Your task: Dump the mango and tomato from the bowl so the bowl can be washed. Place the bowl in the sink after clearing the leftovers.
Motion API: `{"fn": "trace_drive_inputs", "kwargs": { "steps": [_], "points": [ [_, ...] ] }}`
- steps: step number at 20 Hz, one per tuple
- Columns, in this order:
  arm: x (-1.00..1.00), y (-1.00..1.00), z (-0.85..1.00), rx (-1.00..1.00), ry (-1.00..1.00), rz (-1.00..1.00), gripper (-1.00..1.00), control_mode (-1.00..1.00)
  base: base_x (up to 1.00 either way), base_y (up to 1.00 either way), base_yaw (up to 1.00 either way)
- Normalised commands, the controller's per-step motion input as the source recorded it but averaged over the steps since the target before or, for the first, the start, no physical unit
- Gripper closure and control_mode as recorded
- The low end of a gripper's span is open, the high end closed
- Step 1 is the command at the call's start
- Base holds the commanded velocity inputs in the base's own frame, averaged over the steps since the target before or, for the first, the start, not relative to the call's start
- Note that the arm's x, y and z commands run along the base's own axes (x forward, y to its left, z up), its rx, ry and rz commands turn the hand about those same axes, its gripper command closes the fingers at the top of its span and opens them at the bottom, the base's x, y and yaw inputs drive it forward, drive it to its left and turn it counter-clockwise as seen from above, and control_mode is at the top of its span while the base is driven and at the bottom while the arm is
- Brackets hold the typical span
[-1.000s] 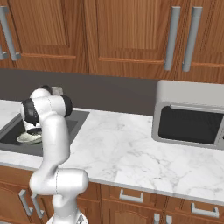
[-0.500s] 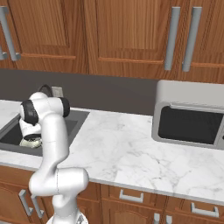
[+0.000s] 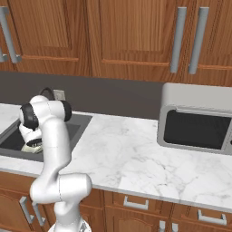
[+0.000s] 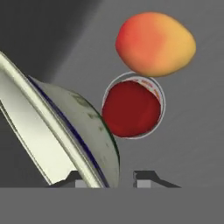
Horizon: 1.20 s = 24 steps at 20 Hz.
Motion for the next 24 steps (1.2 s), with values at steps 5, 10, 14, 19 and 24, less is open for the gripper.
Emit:
{"fn": "trace_drive_inputs", "kwargs": {
  "steps": [5, 10, 14, 19, 24],
  "points": [
    [-0.03, -0.12, 0.29, 0.00, 0.01, -0.06, -1.00, -1.00, 0.00, 0.00, 0.00],
    [-0.49, -0.57, 0.71, 0.00, 0.00, -0.13, -1.00, -1.00, 0.00, 0.00, 0.00],
    [-0.71, -0.83, 0.95, 0.00, -0.03, -0.12, -1.00, -1.00, 0.00, 0.00, 0.00],
    [-0.84, -0.78, 0.99, 0.01, -0.08, -0.09, -1.00, -1.00, 0.00, 0.00, 0.00],
    [-0.90, -0.53, 1.00, 0.00, -0.13, -0.07, -1.00, -1.00, 0.00, 0.00, 0.00]
  ]
}}
